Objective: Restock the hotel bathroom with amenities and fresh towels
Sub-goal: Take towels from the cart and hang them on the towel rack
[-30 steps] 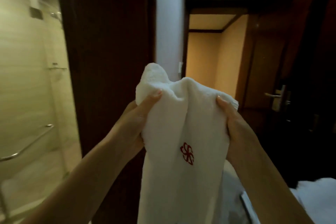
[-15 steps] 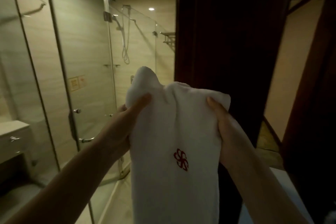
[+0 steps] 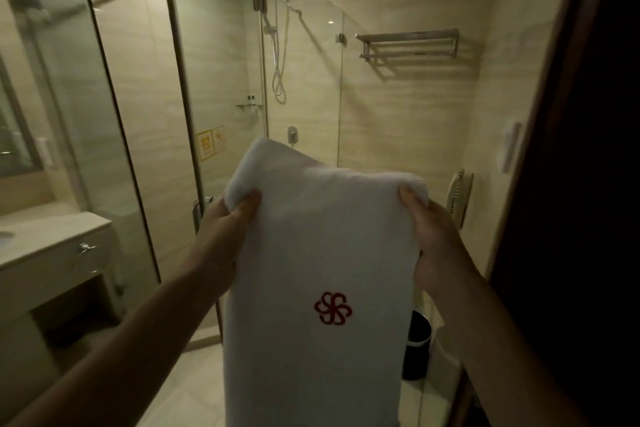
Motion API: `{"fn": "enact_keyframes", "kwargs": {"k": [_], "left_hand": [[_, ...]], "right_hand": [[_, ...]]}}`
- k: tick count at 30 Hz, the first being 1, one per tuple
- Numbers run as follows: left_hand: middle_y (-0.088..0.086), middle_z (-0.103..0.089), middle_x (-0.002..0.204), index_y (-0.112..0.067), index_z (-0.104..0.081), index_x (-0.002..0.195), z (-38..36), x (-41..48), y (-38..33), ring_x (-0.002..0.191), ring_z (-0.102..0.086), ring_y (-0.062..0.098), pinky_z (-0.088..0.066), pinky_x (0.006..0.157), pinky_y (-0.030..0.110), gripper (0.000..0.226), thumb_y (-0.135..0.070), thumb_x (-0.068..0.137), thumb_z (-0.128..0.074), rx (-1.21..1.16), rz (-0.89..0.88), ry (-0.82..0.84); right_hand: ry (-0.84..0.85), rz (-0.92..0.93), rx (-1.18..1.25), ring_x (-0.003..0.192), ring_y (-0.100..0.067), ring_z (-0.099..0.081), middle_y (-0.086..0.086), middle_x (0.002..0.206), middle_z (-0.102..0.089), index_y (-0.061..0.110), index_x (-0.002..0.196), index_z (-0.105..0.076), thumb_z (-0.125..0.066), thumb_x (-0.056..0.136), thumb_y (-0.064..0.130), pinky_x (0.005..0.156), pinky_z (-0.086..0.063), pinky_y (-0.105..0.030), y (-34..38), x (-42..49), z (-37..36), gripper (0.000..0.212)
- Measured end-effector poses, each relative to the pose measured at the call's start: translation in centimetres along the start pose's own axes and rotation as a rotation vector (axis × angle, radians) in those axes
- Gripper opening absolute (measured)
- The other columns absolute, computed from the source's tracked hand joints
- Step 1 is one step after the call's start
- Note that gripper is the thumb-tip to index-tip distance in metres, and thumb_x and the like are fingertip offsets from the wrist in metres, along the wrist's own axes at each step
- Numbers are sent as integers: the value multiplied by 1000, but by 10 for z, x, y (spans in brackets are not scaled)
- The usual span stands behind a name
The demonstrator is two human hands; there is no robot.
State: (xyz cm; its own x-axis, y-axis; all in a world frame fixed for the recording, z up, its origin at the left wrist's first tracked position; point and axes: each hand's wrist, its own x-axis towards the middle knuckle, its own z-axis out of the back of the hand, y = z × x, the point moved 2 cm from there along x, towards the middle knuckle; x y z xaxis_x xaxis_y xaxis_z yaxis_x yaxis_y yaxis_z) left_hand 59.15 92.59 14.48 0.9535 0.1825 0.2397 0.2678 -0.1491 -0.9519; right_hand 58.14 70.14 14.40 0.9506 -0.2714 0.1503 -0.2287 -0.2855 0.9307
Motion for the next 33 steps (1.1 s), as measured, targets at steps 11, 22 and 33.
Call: {"fn": "enact_keyframes", "kwargs": {"k": [11, 22, 33], "left_hand": [[-1, -66, 85, -27, -62, 85, 16, 144, 51, 80, -63, 14, -50, 63, 27, 15, -37, 91, -53, 112, -118, -70], [-2, -55, 76, -20, -55, 77, -19, 330, 101, 70, -52, 10, -40, 56, 24, 26, -38, 94, -48, 3, -16, -178], [-4, -50, 66, -21, -53, 68, -89, 503, 154, 59, -44, 4, -39, 40, 8, 30, -27, 97, -46, 48, -127, -29]], "right_hand": [[4, 107, -75, 73, -11, -62, 5, 79, -66, 23, 77, -64, -59, 88, 30, 59, -51, -24, -61, 121, -52, 14], [112, 112, -103, 81, -24, -71, -9, 94, -73, 12, 106, -65, -60, 88, 27, 61, -57, -31, -105, 297, -80, 25], [-154, 253, -403, 72, -16, -65, -2, 84, -68, 12, 96, -65, -58, 91, 26, 53, -52, -18, -122, 461, -68, 16]]}}
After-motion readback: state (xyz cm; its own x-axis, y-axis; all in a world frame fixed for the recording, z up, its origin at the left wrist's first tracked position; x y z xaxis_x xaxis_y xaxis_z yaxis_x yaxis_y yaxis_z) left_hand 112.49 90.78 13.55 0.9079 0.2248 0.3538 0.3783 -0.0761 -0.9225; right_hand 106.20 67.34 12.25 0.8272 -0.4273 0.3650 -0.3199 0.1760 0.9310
